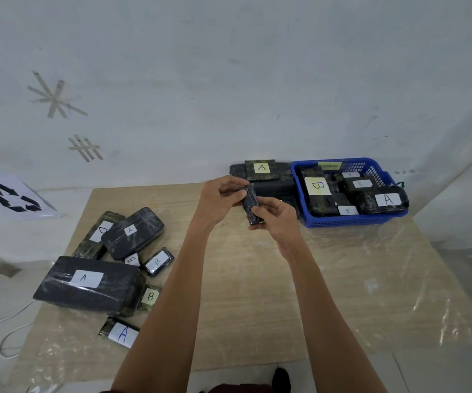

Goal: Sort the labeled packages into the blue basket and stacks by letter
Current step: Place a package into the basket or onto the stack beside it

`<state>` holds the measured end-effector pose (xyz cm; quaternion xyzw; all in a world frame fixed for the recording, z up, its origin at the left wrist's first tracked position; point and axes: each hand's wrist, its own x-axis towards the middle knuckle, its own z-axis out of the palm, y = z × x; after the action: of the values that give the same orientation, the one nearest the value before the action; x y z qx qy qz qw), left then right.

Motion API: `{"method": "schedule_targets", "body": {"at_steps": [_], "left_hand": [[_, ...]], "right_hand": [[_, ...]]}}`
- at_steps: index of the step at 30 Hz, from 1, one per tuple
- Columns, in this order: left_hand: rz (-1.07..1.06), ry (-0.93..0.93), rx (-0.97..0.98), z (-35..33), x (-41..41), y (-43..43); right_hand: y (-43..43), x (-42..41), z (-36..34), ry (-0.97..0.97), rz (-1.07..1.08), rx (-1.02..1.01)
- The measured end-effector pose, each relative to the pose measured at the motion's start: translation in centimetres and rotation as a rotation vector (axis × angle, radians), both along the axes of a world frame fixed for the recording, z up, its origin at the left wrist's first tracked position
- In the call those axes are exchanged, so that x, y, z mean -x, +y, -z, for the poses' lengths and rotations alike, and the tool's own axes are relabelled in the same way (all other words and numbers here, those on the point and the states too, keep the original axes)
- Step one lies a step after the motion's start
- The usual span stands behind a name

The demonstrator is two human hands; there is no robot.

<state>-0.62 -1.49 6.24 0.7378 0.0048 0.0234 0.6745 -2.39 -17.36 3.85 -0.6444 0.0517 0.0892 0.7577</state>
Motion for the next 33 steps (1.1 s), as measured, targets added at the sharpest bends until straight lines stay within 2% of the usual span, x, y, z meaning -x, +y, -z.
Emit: {"method": "schedule_targets", "body": {"at_steps": [8, 13, 15, 33], "left_hand": [[0.020, -0.018, -0.051, 0.0, -0.3, 0.0], [0.017, -0.032, -0.037, 0.1, -0.5, 0.4], [0.029, -0.040, -0.028, 0.1, -0.5, 0.5], [-0.042, 0.031, 0.017, 0.1, -0.9, 0.1]], "right_hand": [[0.0, -0.2, 0.1, 0.015, -0.011, -0.004], [-0.6, 0.0, -0.4, 0.127, -0.122, -0.278], [-0.8, -0.1, -0.4, 0.122, -0.142, -0.297], [0.1, -0.8, 0.4, -0.015, -0.041, -0.021]]}}
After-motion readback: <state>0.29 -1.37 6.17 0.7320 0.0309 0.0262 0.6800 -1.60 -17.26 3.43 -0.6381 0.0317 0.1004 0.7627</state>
